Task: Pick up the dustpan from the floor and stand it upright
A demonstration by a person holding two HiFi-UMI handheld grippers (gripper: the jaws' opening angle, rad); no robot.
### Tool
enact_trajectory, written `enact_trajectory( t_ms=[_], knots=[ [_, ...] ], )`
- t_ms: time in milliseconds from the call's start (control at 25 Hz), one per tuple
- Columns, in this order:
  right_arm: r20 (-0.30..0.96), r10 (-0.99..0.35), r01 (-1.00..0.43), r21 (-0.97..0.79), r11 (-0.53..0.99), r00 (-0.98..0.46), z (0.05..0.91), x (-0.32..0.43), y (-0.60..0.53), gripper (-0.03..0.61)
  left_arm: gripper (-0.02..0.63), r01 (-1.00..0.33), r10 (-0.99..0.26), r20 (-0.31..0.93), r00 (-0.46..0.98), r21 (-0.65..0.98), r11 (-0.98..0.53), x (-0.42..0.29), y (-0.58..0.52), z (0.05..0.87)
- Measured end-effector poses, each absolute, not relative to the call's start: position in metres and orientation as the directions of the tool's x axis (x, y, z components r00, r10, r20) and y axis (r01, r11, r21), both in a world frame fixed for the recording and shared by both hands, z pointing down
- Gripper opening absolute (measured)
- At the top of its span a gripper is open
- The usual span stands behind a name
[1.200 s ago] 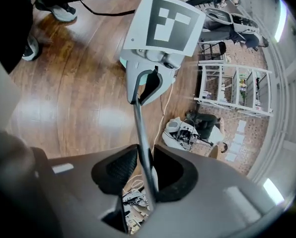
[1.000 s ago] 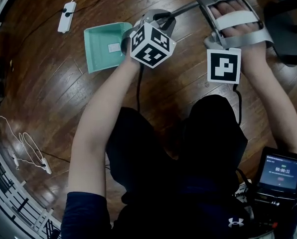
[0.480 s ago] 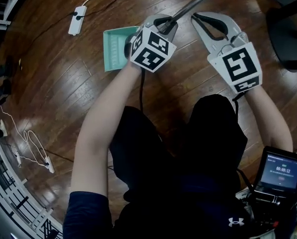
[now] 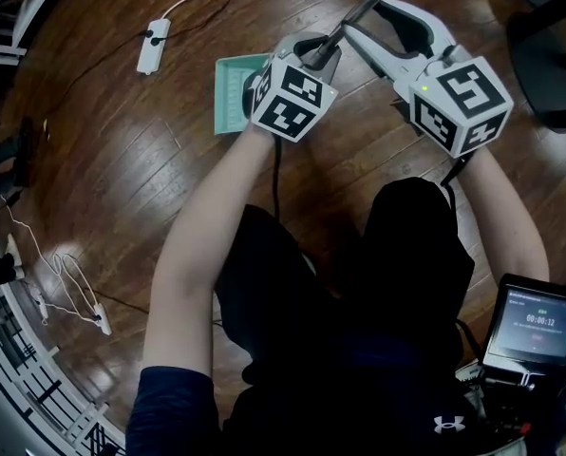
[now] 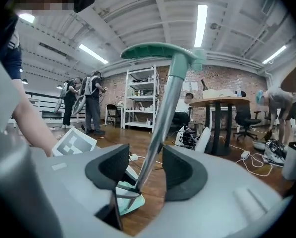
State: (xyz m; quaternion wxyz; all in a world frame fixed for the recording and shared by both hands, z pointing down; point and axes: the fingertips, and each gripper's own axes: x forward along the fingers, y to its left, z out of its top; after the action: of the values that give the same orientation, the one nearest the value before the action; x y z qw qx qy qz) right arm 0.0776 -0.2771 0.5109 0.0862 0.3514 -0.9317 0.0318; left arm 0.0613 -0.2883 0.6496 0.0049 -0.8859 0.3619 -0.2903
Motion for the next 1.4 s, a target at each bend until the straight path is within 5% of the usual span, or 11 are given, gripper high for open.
enact_trajectory(
  t_ms=[120,240,760,960,1200,1400],
  knots=[
    [0.184,-0.667,-0.679,-0.002,0.734,-0.722,0.506,0.072,-0.288,0.212,0.081,-0.652,-0.650,0.501,0.572,-0.203,-0.730,0.062,-0.292,0.645],
    [0.181,-0.686,-0.700,-0.025,0.714,-0.705,0.502,0.074,-0.294,0.110,0.081,-0.666,-0.657,0.492,0.571,-0.189,-0.721,0.063,-0.291,0.643],
    [0.161,-0.604,-0.613,-0.007,0.790,-0.780,0.481,0.029,-0.298,0.091,0.127,-0.732,-0.701,0.430,0.569,-0.122,-0.670,0.033,-0.289,0.624],
    [0.161,-0.575,-0.579,0.030,0.815,-0.802,0.478,0.017,-0.291,0.092,0.178,-0.748,-0.664,0.432,0.611,0.041,-0.662,0.004,-0.263,0.618],
    [0.134,-0.584,-0.581,0.069,0.811,-0.800,0.469,0.022,-0.280,0.106,0.181,-0.853,-0.781,0.358,0.512,0.104,-0.511,-0.080,-0.269,0.604],
    [0.114,-0.573,-0.574,0.021,0.818,-0.812,0.466,0.034,-0.273,0.222,0.181,-0.920,-0.877,0.282,0.389,0.163,-0.356,-0.148,-0.262,0.581]
  ],
)
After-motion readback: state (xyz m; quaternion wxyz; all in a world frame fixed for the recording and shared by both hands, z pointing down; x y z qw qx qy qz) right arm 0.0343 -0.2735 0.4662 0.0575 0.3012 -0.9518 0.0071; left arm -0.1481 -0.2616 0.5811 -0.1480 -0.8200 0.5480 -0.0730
